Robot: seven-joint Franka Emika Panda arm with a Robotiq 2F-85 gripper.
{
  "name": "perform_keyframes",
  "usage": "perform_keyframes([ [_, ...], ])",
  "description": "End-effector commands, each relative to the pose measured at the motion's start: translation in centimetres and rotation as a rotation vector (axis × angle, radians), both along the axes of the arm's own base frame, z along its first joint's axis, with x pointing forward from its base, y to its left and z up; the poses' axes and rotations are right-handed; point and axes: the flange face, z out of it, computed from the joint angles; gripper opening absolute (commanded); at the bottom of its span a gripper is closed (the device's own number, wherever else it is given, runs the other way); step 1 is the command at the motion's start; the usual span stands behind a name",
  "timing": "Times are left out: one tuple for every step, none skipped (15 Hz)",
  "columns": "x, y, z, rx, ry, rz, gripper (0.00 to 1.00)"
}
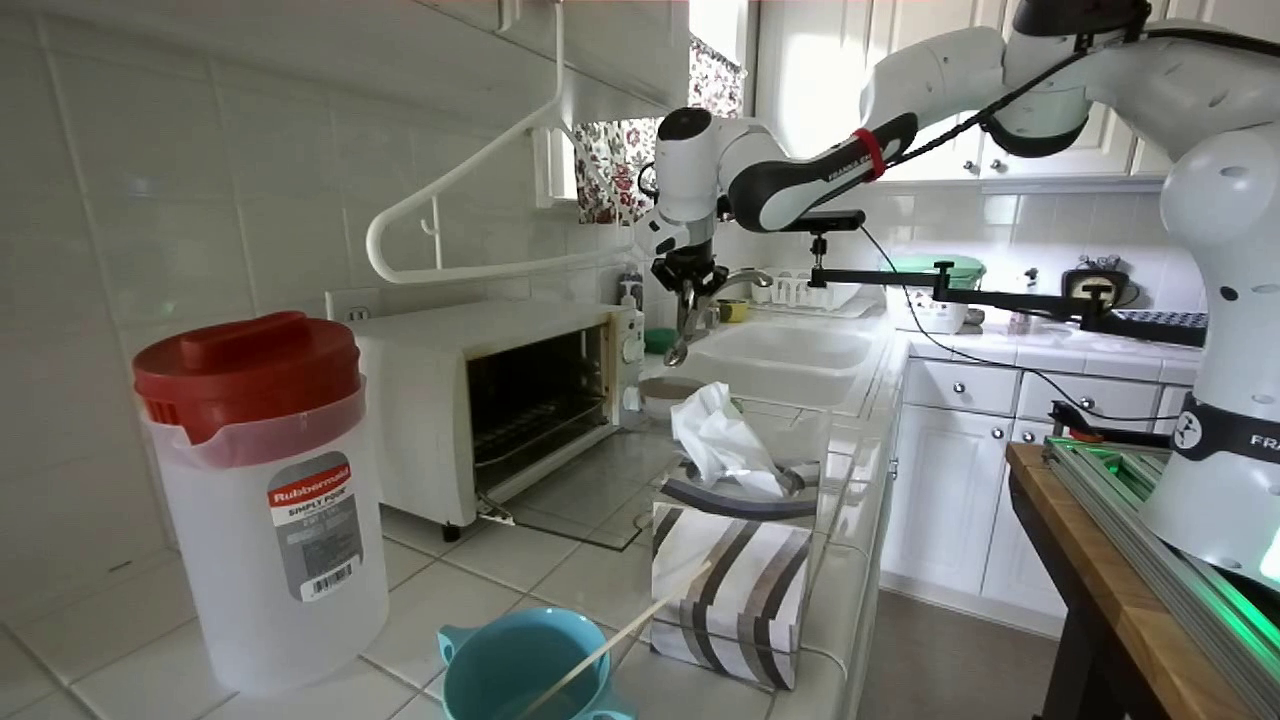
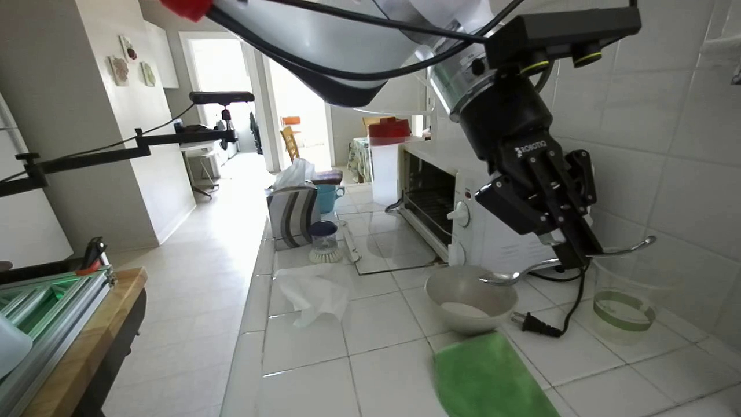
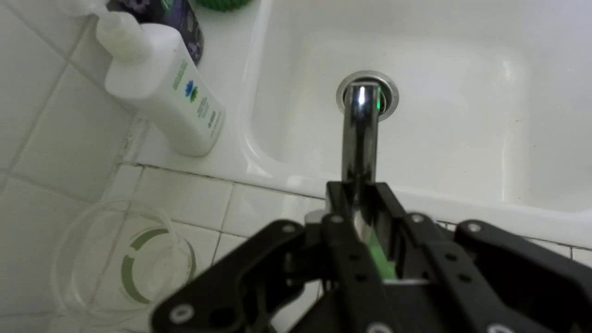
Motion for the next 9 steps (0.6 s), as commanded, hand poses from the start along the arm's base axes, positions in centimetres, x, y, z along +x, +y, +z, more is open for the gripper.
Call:
perform_keyframes([
  [1.0, 0.9, -0.7, -0.02, 0.006, 0.025, 0.05],
  [1.1, 1.3, -0.9, -0.025, 0.013, 0.033, 0.05],
  [1.2, 1.5, -1.2, -0.03, 0.02, 0.039, 0.05],
  [1.2, 1.8, -1.4, -0.035, 0.026, 0.044, 0.05],
  [1.3, 1.9, -1.7, -0.042, 0.029, 0.048, 0.05],
  [1.3, 2.1, -2.0, -0.051, 0.031, 0.052, 0.05],
  [1.3, 2.2, -2.3, -0.058, 0.031, 0.054, 0.05],
  [1.3, 2.3, -2.5, -0.062, 0.032, 0.057, 0.05],
  [1.4, 2.5, -2.6, -0.068, 0.036, 0.061, 0.05],
])
